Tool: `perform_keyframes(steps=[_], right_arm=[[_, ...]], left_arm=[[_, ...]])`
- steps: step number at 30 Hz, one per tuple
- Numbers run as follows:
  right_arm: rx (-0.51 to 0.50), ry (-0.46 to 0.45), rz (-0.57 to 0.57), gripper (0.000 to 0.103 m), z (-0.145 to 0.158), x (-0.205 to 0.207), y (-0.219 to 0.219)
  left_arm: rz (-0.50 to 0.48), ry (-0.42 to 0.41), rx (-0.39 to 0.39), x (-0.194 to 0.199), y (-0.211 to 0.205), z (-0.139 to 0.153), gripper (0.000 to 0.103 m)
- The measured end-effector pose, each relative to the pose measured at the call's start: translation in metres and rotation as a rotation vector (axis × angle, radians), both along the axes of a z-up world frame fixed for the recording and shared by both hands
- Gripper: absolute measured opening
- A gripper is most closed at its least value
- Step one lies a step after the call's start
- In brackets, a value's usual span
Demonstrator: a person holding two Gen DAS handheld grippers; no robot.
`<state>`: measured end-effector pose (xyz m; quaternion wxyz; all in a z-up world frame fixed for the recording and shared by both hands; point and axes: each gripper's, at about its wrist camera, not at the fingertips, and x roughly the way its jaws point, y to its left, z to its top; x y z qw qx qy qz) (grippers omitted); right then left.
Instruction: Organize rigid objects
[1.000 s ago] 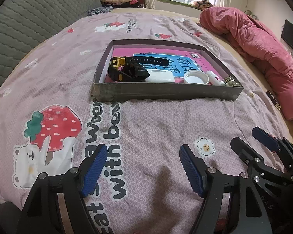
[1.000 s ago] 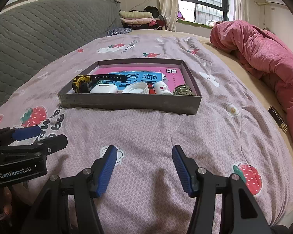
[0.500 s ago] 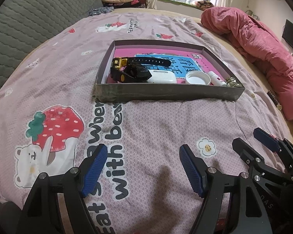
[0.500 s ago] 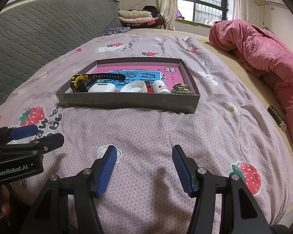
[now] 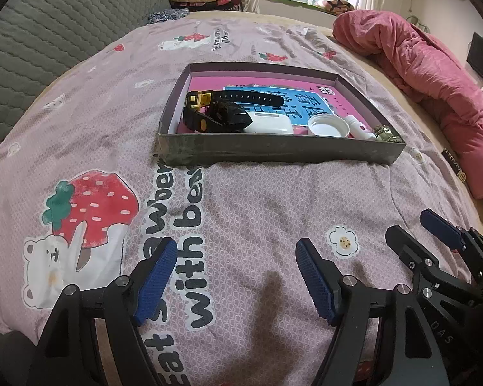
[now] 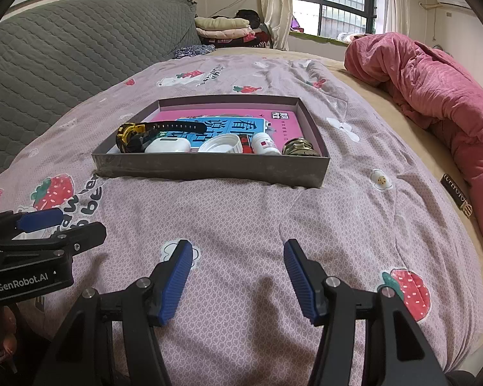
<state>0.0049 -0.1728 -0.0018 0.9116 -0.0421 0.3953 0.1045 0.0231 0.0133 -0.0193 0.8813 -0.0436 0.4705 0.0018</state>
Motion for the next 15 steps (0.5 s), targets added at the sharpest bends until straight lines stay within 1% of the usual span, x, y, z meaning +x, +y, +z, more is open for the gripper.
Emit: perform_keyframes(steps=[15], right_arm=[[-0.001, 0.001, -0.002, 0.058, 0.0006, 0.0002, -0.002]], left_arm=[[-0.001, -0.001, 0.0, -0.0003, -0.0002, 0.0, 0.077]])
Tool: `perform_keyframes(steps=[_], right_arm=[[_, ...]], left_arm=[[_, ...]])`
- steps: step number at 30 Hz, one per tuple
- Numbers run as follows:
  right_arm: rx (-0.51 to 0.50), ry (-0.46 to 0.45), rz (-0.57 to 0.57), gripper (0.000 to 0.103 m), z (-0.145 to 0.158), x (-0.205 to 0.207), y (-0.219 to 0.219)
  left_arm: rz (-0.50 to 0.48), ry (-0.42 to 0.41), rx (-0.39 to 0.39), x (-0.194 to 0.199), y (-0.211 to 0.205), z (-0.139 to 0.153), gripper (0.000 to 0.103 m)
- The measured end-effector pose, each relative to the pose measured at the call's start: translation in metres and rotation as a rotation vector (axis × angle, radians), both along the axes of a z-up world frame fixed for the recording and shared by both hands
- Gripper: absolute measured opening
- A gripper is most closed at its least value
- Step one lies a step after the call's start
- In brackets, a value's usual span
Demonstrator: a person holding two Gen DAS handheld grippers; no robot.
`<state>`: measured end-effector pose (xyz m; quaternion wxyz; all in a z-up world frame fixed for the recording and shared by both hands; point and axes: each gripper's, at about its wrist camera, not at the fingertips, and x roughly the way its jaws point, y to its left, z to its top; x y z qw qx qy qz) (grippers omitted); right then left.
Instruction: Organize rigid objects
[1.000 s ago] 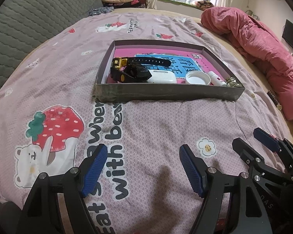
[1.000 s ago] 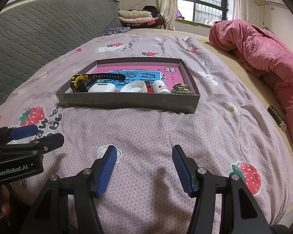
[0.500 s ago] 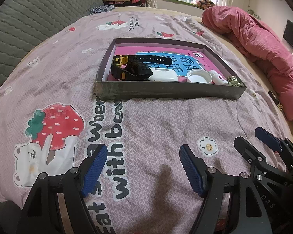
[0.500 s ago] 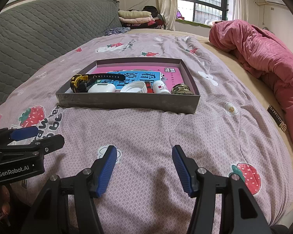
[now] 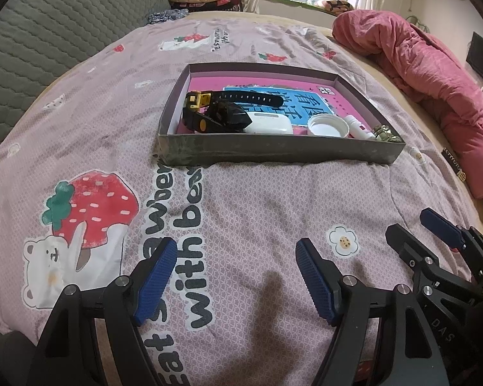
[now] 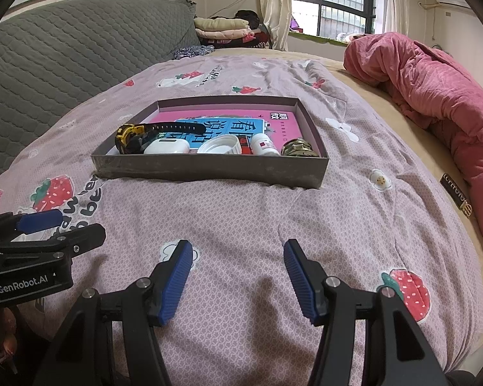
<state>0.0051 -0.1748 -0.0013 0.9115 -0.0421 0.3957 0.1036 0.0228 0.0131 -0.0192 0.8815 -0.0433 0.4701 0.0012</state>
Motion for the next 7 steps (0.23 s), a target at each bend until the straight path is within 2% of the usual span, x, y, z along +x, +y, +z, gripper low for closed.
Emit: perform_keyframes(steps=[7], right_arm=[[-0.004, -0.005, -0.005, 0.058, -0.0002, 0.0005, 0.0001]], left_arm=[[0.002, -0.005, 0.003, 0.0002, 0.0012, 0.0013, 0.077]])
